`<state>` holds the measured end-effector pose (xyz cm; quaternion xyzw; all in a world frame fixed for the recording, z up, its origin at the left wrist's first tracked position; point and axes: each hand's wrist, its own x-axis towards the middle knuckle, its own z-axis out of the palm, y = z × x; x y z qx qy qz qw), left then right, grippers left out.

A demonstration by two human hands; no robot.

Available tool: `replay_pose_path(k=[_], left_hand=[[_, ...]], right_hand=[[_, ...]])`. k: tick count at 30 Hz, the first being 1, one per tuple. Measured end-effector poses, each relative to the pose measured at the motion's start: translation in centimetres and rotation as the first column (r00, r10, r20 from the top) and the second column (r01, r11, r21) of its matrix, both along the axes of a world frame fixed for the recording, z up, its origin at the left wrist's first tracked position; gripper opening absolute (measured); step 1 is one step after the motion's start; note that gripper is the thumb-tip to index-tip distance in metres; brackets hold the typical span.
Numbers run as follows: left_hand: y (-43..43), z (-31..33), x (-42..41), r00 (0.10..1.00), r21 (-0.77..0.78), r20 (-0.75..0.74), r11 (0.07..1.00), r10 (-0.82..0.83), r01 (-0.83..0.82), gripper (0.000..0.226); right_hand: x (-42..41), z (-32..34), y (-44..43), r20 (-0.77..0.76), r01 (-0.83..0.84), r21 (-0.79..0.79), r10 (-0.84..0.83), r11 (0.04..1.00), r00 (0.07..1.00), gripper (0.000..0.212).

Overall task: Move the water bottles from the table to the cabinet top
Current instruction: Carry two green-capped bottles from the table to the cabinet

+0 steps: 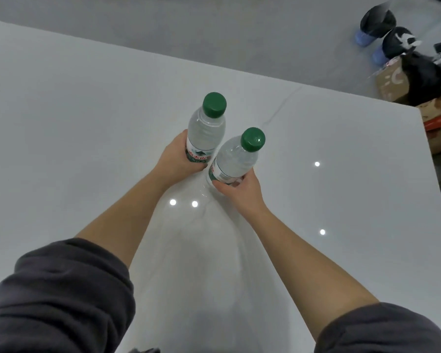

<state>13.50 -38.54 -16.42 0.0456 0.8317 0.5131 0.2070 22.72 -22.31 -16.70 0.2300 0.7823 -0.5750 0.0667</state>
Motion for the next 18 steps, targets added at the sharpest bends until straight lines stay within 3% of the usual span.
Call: replay_pose_path(k=[5,9,13,18], left_hand=[[-0.1,1.2,6.3,0.993,-0.072,0.019,0.991,-0.115,0.116,0.039],[-0.1,0.7,10.9,0.985,-0.053,0.046,0.984,-0.167,0.170,0.053],[1.0,0.8,12.9,0.991,-0.064,0.079,0.991,-0.109,0.114,0.047],[2.8,1.1,15.6,0.984,-0.102,0.088,0.982,-0.152,0.161,0.046]], right_hand=[[7.1,1.0,1.6,0.130,0.034,0.072,-0.043,0.997,0.991,0.061],[11.3,0.8,2.2,0.136,0.143,0.050,-0.148,0.989,0.980,0.029],[11.9,0.1,1.6,0.097,0.210,0.040,-0.213,0.977,0.972,0.046],[14.6,0.4,2.0,0.058,0.238,0.020,-0.239,0.971,0.969,0.044]])
